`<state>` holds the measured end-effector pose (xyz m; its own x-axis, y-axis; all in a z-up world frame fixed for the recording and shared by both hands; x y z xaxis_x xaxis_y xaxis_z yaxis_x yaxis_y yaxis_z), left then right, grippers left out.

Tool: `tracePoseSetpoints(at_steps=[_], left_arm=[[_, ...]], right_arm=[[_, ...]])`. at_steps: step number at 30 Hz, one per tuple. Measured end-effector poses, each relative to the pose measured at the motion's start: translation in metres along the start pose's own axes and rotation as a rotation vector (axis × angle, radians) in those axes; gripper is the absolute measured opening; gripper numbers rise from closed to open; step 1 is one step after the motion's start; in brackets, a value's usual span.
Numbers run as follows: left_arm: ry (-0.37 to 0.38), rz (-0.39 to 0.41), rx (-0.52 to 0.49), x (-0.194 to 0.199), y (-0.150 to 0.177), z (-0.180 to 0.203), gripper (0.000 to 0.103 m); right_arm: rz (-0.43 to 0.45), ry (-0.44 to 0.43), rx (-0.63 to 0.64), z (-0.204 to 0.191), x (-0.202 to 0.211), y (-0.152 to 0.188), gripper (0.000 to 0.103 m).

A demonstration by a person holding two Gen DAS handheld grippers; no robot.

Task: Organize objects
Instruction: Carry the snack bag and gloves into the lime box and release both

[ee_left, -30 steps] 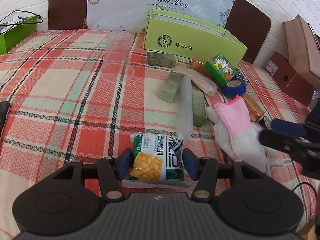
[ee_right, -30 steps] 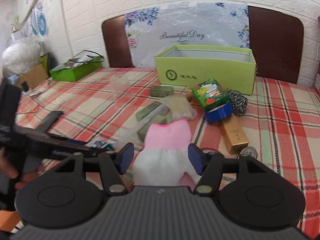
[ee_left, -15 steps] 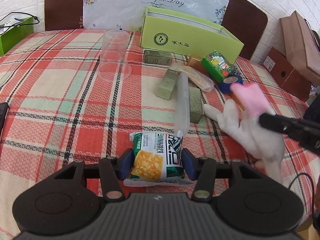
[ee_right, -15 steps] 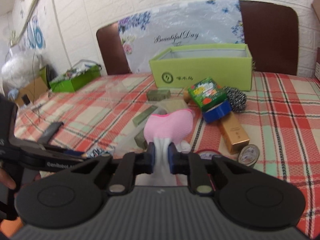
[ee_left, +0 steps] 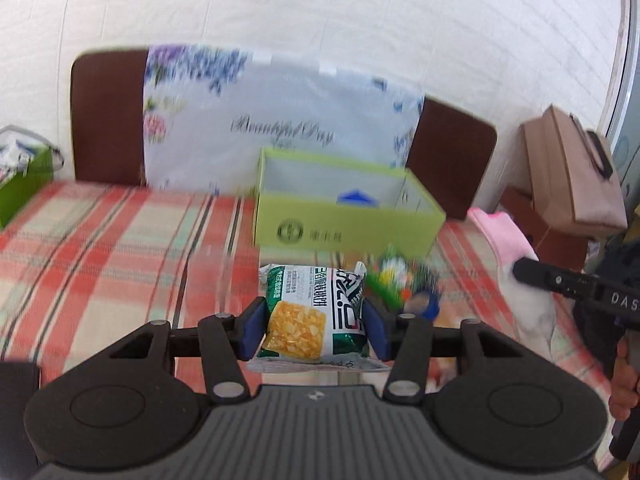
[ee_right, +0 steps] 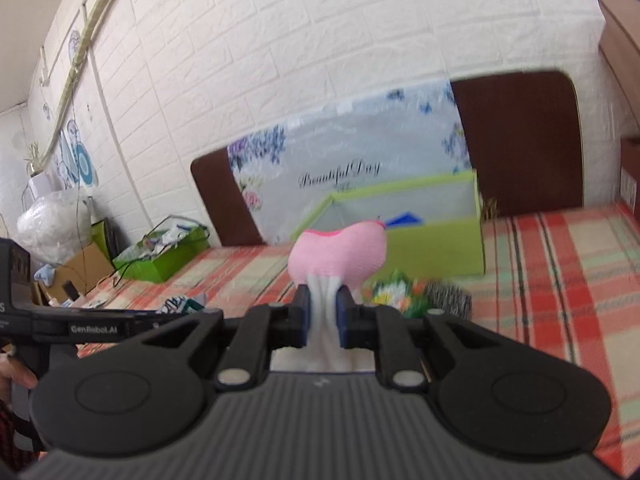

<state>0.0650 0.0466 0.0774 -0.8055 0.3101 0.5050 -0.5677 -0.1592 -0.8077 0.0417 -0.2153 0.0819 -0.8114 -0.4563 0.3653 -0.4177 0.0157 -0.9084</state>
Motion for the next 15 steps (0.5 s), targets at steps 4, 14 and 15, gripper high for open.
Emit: tracePoseSetpoints(at_steps=[4,14,15], left_arm=[[0.014,0.049,0.004,-0.02,-0.036,0.013,0.054],[-0.058,0.054,0.045,-0.118,-0.108,0.029,0.054],[-0.068,0.052,0.05,-0.129,-0.113,0.028,0.054]], right_arm=[[0.05,0.038,0.049,0.011,-0.017,-0.034,0.013],[0.014,0.15,0.094,0.073,-0.112,-0.077,0.013],[0.009,0.155,0.094,0.078,-0.121,-0.079,0.013]])
Point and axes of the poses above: each gripper's, at about its wrist camera, not at the fingertips, and x roughly against the way its jaws point, z to its right, y to its underside, the point moved 3 cm from there along -x, roughly the way its jaws point, and after that the axes turned 7 degrees about x, right-handed, at the moved point
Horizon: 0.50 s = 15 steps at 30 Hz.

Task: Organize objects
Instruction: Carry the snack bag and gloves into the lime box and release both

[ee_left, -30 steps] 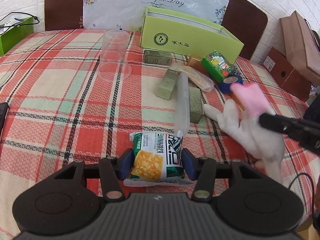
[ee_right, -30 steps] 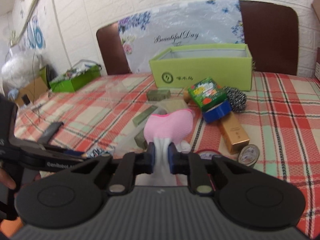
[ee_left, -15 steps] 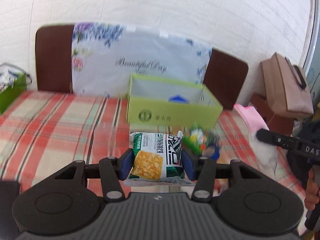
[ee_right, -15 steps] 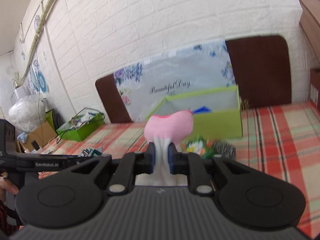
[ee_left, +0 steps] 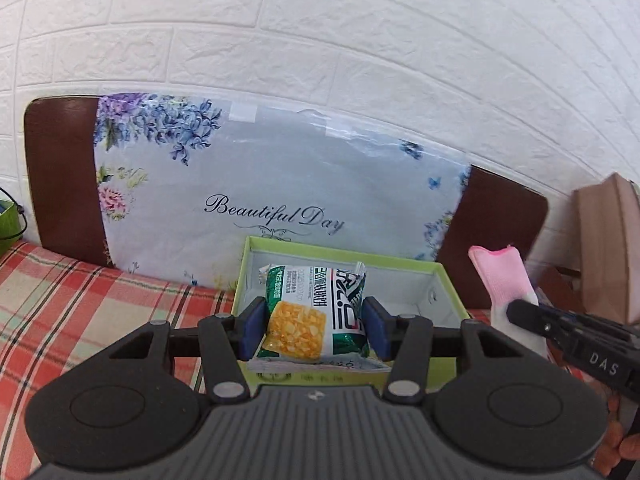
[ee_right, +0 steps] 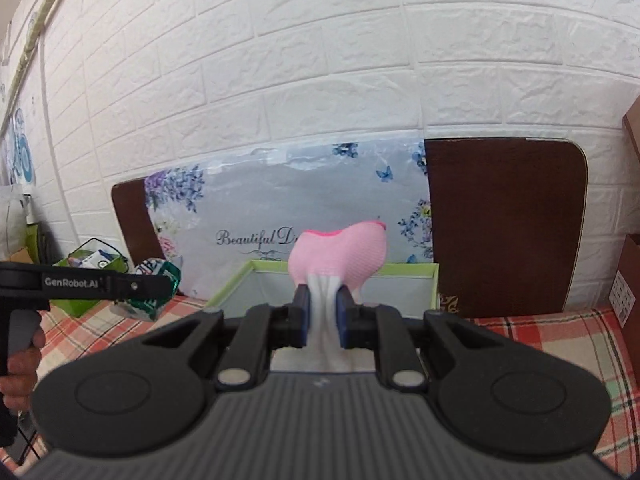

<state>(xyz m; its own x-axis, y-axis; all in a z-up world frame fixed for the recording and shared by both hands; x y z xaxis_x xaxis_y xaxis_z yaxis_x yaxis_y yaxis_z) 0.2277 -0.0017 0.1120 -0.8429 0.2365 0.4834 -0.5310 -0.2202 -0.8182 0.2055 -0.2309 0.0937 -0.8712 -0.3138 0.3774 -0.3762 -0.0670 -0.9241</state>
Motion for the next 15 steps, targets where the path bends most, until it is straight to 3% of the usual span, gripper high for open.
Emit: tracePoseSetpoints(at_steps=[9,12,13,15], left_arm=[[-0.036,-0.033,0.022,-0.089,-0.018,-0.001,0.054],[-0.035,-0.031,0.021,-0.108,-0.016,-0.004,0.056],[-0.037,-0.015,0.022,-0.112,-0.014,-0.006,0.069],[-0.071,0.006,0.009,-0.119,-0.009,-0.009,0.093]], right_arm=[[-0.02,0.028,0.037,0.028,-0.089,-0.008,0.014],[-0.07,0.038,0.05,0.031,-0.12,0.002,0.014],[-0.1,0.042,0.064,0.031,-0.13,0.009,0.015],[-0.172,0.046,0.083,0.032,-0.149,0.025,0.029]])
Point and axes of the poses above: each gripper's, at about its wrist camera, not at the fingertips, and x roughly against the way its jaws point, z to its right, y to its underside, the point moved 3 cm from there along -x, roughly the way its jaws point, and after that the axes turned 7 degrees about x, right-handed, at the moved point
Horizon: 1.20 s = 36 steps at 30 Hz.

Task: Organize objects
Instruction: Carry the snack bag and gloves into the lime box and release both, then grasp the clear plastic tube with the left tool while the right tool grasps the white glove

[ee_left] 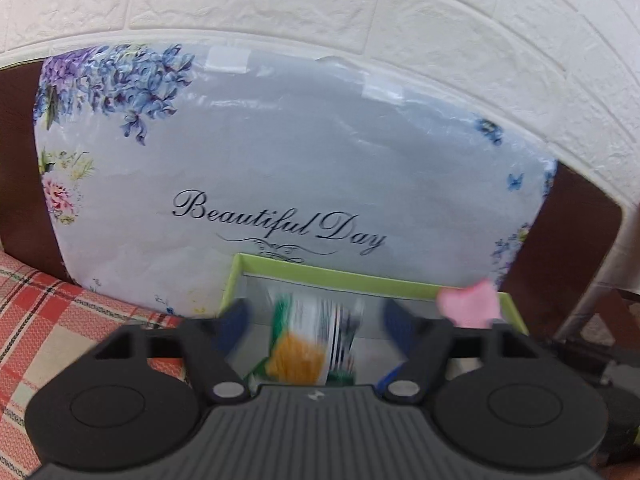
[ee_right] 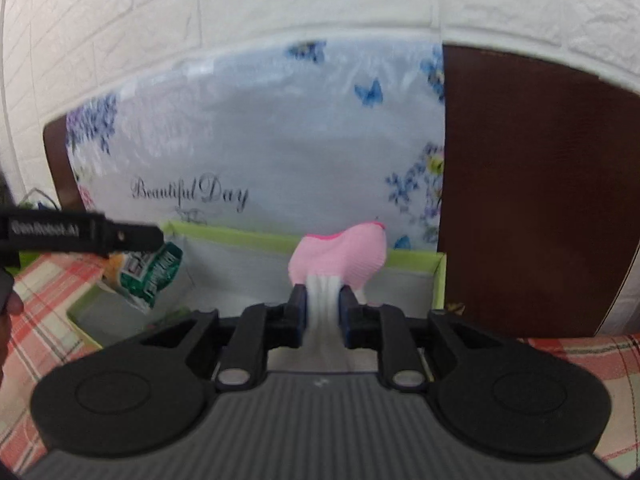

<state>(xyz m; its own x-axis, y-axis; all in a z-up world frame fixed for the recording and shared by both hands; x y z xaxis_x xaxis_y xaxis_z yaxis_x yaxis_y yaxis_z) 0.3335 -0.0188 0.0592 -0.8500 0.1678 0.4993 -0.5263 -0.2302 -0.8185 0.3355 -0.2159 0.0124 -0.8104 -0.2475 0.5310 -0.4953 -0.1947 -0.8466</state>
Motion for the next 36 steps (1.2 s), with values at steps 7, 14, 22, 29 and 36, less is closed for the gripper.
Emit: tracePoseSetpoints(at_steps=[7,14,22,29,36], left_arm=[[-0.044,-0.011,-0.06,-0.002,0.012,-0.004,0.094],[-0.07,-0.044,-0.06,0.039,0.014,0.007,0.094],[-0.06,-0.03,-0.09,0.106,0.032,0.021,0.094],[-0.04,0.008,-0.136,0.158,0.056,0.03,0.094],[-0.026,0.024,-0.162,0.197,0.086,0.03,0.094]], right_arm=[[0.003,-0.013,-0.021,-0.003,0.002,0.016,0.093],[0.077,0.002,-0.034,-0.011,0.061,0.001,0.103],[0.069,0.022,-0.08,-0.025,0.126,0.008,0.103],[0.04,0.045,-0.059,-0.045,0.176,0.032,0.103],[0.026,0.044,-0.043,-0.065,0.22,0.064,0.103]])
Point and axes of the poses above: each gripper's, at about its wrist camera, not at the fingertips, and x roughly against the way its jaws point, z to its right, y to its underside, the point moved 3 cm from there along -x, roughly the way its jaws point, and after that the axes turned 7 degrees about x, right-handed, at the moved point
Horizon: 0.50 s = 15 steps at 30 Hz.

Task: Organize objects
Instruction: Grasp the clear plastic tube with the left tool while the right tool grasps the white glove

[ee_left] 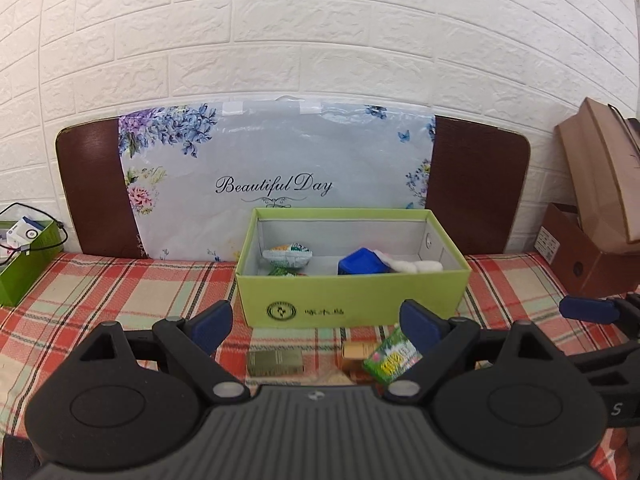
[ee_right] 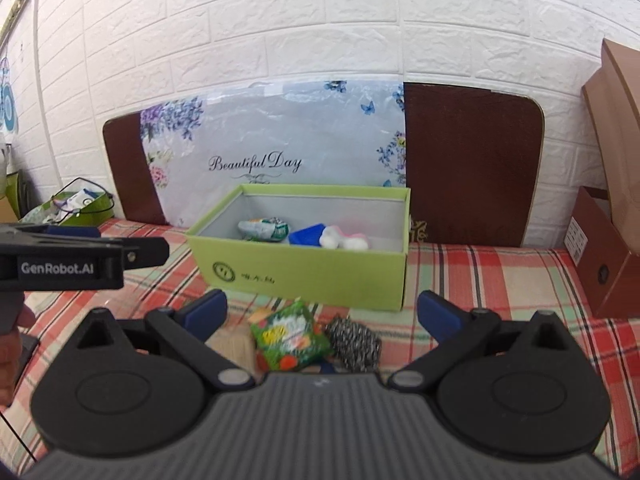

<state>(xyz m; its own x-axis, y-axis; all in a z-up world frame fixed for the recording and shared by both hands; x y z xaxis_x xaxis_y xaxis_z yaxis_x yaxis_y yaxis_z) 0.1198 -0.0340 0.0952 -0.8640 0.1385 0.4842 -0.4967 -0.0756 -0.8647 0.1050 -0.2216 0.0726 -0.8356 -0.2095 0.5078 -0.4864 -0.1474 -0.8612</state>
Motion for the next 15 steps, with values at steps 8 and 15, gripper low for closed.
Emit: tracePoseSetpoints(at_steps=[8,15], left_arm=[[0.015,-0.02,0.025,0.029,0.043,-0.01,0.094],[0.048,-0.089,0.028,0.034,0.098,-0.027,0.094]], right_arm=[[0.016,0.048,0.039,-0.016,0.049,0.039,0.103],[-0.026,0.053,0.002,-0.028,0.057,0.098,0.103]])
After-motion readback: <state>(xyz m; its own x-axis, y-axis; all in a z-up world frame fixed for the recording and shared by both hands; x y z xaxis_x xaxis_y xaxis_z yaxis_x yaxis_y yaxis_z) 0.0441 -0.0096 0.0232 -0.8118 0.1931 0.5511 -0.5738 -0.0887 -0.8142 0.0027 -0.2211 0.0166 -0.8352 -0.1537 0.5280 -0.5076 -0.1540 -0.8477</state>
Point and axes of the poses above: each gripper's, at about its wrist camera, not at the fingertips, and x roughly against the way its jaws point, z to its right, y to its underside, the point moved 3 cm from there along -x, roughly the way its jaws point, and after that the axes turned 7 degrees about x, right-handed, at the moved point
